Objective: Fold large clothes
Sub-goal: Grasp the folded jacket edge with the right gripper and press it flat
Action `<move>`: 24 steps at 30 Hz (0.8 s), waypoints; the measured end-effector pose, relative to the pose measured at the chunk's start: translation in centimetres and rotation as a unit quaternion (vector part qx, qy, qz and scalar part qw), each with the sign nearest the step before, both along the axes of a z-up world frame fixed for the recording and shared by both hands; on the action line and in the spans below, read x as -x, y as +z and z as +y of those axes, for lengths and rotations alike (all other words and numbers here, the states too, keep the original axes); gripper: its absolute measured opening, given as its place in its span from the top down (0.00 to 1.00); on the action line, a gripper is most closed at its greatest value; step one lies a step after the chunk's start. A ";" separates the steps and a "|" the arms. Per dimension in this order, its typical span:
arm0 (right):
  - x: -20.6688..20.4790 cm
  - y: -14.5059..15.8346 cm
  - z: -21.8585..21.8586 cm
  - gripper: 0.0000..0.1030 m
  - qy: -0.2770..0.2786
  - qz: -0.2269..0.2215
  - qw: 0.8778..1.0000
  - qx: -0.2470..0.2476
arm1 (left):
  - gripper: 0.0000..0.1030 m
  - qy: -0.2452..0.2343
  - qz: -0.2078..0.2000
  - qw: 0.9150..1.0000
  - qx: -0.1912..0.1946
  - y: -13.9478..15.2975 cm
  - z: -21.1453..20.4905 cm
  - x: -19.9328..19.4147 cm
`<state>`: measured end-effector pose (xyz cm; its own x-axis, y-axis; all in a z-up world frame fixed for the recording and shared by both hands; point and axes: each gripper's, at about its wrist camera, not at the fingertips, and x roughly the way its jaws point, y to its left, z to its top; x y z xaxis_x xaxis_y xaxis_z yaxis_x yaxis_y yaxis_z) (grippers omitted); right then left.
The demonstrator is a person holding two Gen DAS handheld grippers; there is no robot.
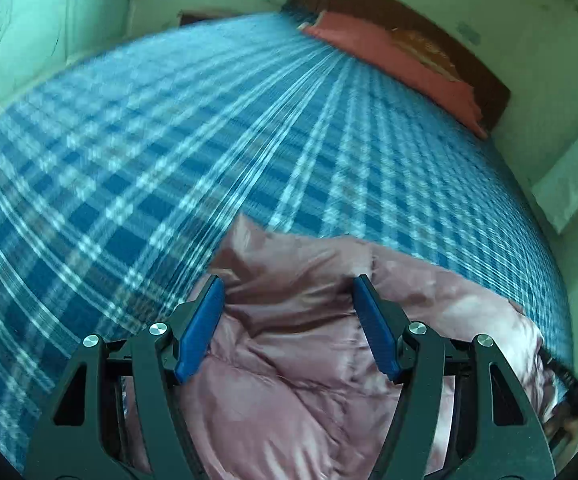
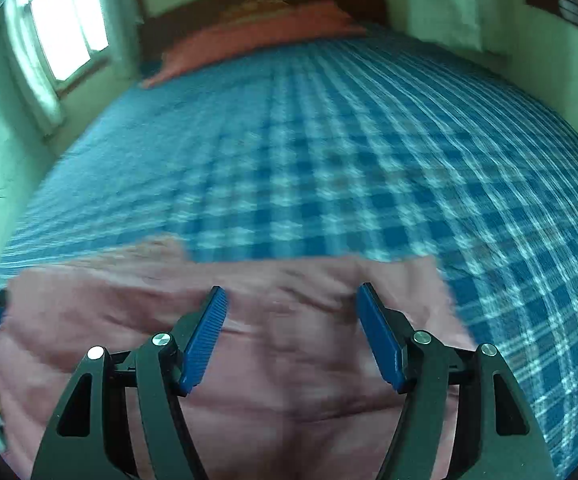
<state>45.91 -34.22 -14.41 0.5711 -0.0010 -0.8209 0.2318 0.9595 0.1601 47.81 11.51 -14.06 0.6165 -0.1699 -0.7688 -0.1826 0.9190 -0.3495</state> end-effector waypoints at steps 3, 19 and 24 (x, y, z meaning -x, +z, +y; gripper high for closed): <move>0.1 -1.3 -1.4 0.34 -0.008 -0.001 0.999 -0.042 | 0.33 -0.006 0.003 1.000 -0.012 -1.1 -0.5 -0.7; 14.2 5.2 -7.9 0.35 -0.074 -0.060 0.991 -0.089 | 0.32 0.048 -0.017 0.996 0.074 3.2 6.3 10.4; 22.3 4.6 -9.3 0.34 -0.106 -0.074 0.982 -0.140 | 0.32 0.095 -0.024 0.988 0.122 2.2 8.6 18.5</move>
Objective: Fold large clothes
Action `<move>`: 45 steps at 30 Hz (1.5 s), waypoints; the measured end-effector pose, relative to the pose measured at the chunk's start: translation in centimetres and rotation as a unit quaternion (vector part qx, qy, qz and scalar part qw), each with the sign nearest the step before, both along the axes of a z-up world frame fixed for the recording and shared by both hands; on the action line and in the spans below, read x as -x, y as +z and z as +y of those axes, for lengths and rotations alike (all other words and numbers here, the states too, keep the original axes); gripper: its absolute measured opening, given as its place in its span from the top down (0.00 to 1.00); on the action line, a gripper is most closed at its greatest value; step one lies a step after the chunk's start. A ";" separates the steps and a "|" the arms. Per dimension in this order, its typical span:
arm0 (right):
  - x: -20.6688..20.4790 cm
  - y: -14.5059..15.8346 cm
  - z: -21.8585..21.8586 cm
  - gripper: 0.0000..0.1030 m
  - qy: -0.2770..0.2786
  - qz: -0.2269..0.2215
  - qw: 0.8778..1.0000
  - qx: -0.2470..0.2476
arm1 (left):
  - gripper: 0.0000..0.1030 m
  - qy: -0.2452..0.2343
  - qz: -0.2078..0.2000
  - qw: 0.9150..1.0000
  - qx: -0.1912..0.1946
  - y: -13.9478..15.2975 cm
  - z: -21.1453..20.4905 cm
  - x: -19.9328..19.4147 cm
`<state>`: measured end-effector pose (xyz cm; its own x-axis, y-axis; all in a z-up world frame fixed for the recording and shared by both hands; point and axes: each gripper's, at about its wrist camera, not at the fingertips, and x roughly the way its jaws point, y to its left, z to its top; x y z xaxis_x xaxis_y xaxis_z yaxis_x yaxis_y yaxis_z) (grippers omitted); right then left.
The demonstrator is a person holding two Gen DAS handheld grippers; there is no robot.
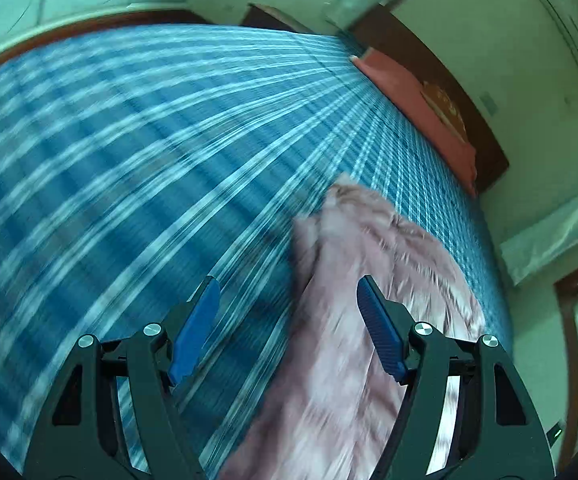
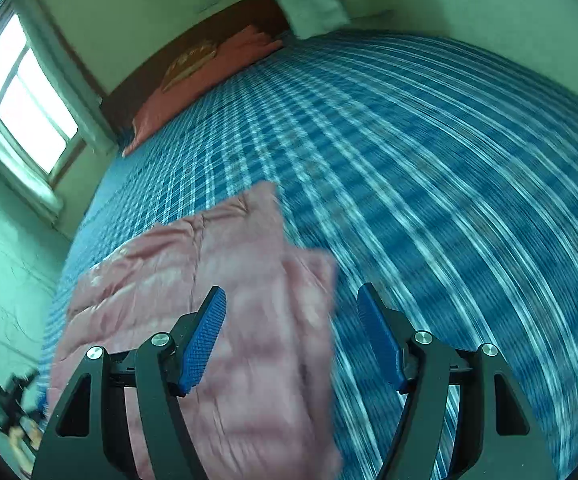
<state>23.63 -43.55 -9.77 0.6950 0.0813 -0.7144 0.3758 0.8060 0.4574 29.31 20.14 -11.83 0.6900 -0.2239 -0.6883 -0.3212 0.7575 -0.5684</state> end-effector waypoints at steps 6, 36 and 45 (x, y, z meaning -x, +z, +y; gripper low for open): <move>6.9 -3.0 1.2 0.34 -0.027 -0.010 0.995 -0.091 | 0.31 0.029 -0.012 0.998 0.058 -1.4 -0.4 8.2; 2.5 -7.6 5.1 0.81 -0.056 -0.074 0.974 -0.208 | 0.88 0.044 -0.011 0.998 0.053 -3.1 -7.3 5.1; 5.6 -7.5 5.0 0.82 -0.047 -0.074 0.975 -0.204 | 0.89 0.040 -0.012 0.999 0.031 -2.0 -7.1 6.9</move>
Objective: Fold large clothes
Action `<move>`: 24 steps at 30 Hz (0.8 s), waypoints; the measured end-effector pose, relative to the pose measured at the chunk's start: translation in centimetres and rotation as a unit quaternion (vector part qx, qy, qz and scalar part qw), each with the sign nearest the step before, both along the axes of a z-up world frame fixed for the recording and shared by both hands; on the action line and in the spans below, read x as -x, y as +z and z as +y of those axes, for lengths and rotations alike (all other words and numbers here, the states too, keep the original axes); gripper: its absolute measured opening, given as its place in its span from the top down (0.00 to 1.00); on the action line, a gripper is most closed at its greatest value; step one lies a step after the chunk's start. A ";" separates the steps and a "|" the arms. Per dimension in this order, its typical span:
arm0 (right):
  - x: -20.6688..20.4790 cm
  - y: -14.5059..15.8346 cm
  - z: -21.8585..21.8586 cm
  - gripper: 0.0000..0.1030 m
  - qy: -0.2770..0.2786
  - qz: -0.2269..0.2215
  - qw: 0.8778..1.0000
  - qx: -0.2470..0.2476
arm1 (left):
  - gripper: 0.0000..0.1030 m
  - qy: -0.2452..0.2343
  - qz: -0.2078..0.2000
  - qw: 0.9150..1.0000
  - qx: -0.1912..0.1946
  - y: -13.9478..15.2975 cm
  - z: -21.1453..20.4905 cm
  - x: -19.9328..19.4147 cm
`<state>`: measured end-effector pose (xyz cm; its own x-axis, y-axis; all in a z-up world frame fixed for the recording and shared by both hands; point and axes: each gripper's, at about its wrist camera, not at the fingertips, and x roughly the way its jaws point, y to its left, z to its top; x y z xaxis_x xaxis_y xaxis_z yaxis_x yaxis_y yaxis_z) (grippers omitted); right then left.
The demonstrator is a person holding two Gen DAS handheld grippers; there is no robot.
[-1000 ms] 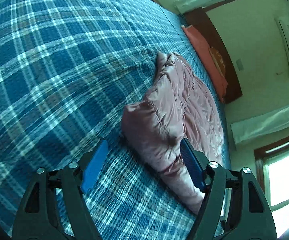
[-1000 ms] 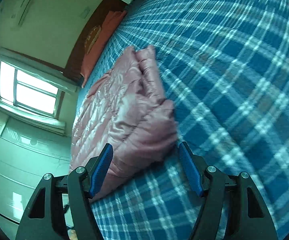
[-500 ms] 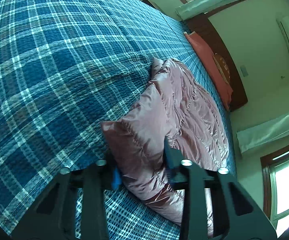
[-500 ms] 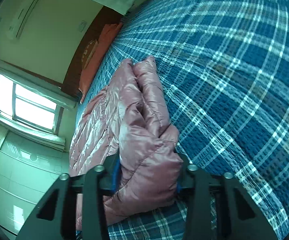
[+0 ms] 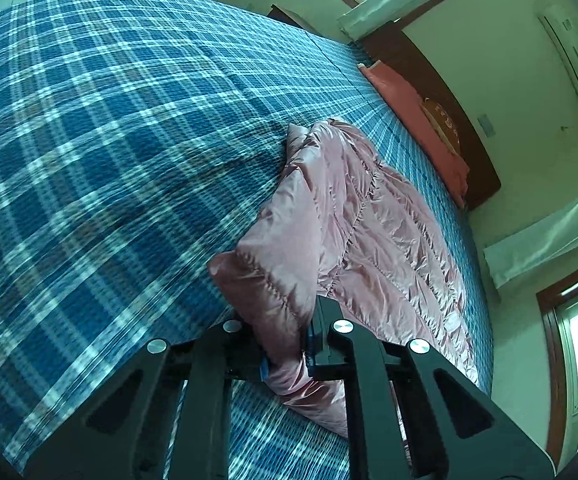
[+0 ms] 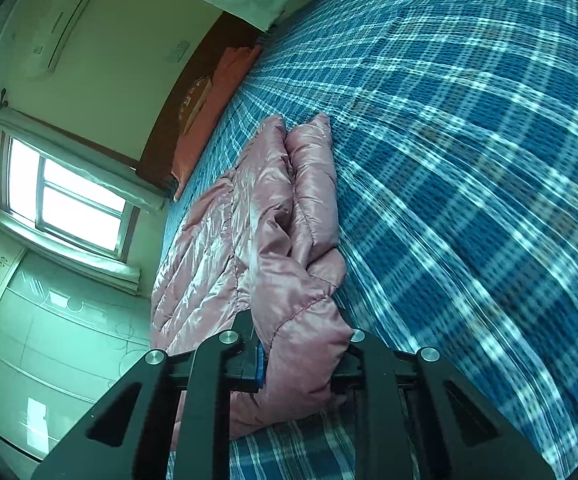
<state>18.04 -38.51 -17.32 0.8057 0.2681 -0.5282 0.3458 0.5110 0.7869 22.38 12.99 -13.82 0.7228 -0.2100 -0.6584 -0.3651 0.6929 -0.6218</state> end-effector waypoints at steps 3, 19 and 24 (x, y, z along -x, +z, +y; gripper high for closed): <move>1.2 0.4 0.1 0.82 0.002 0.002 1.000 -0.001 | 0.89 -0.002 0.001 1.000 -0.002 0.1 0.4 1.3; 8.7 0.9 0.5 0.82 0.018 0.001 1.000 -0.008 | 0.89 -0.003 0.006 1.000 -0.002 -0.1 2.2 10.2; 10.9 0.5 0.5 0.82 0.020 0.000 1.000 -0.016 | 0.89 -0.007 0.005 1.000 -0.001 -0.3 2.9 12.9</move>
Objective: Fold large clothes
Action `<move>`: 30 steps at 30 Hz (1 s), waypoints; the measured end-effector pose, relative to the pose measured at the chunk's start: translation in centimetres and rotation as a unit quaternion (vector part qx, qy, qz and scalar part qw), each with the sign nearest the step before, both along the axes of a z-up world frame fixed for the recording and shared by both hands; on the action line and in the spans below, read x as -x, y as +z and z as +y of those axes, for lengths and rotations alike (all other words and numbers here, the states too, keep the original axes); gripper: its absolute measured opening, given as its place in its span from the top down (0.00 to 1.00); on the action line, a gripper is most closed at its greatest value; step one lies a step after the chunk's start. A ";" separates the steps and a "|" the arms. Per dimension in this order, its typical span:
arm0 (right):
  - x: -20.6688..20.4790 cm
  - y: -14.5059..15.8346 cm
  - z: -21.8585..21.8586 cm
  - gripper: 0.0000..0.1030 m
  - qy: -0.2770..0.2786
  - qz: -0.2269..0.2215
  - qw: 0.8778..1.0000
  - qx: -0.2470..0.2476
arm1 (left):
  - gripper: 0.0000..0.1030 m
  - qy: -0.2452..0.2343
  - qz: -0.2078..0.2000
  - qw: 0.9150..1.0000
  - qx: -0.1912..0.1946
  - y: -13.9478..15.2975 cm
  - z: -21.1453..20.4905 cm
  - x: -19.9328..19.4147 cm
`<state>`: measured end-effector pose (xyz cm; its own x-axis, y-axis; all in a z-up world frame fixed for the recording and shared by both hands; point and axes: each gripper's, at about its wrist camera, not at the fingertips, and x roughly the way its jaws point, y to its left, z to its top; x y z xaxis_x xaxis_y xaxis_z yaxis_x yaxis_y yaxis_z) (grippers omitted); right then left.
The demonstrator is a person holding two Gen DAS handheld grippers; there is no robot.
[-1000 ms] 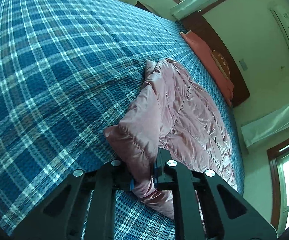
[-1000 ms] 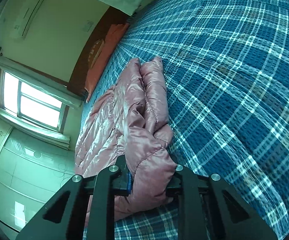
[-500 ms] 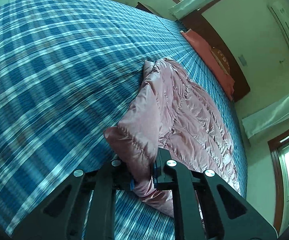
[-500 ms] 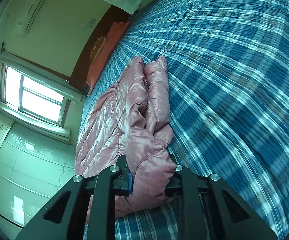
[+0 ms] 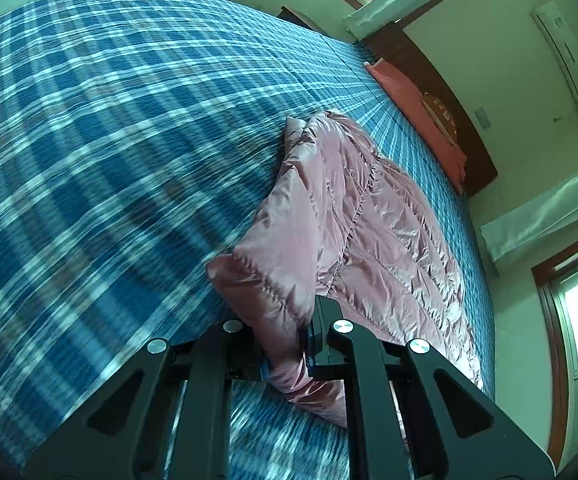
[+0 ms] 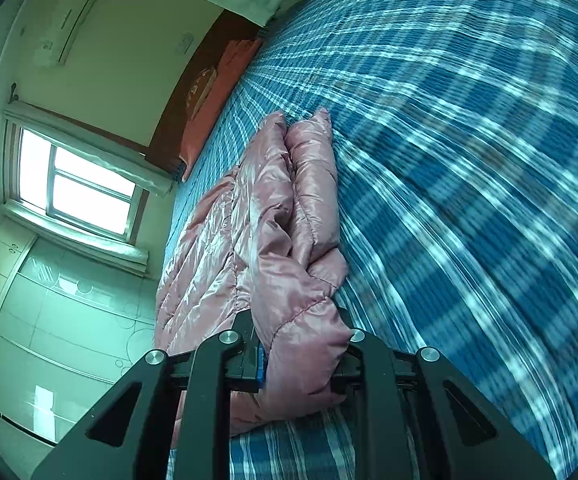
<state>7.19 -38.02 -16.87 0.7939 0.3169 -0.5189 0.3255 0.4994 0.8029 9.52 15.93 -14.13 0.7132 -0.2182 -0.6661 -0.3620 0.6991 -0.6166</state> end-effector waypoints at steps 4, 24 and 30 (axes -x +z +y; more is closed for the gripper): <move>0.3 -0.1 -0.1 0.82 0.005 0.000 1.000 0.004 | 0.89 -0.002 -0.003 1.000 0.001 -0.3 0.4 0.9; 1.6 -2.2 -3.4 0.69 -0.003 0.000 1.000 -0.006 | 0.70 0.004 0.005 0.999 0.031 -2.7 4.0 0.9; 1.9 -3.2 -3.4 0.75 0.004 -0.004 1.000 -0.004 | 0.80 -0.008 0.002 1.000 0.017 -2.9 3.1 0.8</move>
